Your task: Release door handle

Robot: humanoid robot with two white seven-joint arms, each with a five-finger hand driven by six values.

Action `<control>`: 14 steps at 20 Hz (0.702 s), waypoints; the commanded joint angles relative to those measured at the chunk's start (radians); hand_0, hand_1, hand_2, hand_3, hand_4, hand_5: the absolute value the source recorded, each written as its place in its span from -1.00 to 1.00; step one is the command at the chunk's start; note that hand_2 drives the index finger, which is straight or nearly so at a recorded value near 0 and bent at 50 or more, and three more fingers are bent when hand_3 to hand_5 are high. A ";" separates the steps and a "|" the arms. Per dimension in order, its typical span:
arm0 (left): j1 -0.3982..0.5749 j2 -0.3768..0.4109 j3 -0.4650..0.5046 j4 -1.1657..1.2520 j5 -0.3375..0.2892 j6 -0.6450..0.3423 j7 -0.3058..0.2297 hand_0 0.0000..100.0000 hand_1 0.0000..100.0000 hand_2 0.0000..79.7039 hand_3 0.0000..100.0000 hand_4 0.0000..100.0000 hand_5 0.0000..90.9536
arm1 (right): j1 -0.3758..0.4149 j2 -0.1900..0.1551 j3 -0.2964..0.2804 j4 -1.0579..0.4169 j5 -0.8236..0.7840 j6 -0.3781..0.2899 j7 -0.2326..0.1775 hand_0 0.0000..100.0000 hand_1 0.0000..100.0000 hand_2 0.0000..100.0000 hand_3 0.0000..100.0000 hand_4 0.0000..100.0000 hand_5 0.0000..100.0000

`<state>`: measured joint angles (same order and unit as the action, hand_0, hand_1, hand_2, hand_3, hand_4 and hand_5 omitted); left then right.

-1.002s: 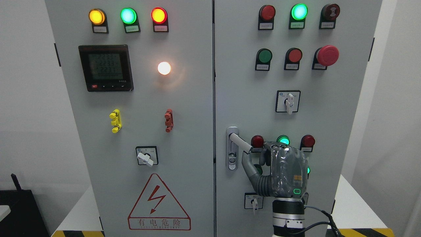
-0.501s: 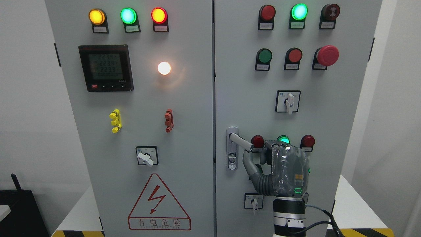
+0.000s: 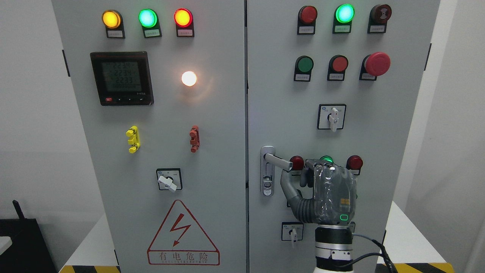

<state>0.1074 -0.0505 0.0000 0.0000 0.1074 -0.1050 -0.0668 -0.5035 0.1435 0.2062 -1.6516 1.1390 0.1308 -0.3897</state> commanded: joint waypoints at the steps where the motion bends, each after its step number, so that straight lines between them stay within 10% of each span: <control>1: 0.000 0.000 -0.014 0.020 0.000 -0.001 -0.001 -0.76 -0.22 -1.00 -1.00 -1.00 -1.00 | -0.004 0.001 0.001 -0.002 -0.004 0.000 0.000 -0.14 0.16 0.80 1.00 0.87 1.00; 14: 0.000 0.000 -0.014 0.020 0.000 -0.001 -0.001 -0.76 -0.22 -1.00 -1.00 -1.00 -1.00 | 0.039 -0.005 0.009 -0.011 -0.005 -0.011 -0.008 -0.12 0.15 0.80 1.00 0.87 1.00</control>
<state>0.1074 -0.0505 0.0000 0.0000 0.1074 -0.1050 -0.0668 -0.4910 0.1427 0.2082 -1.6539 1.1343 0.1268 -0.3857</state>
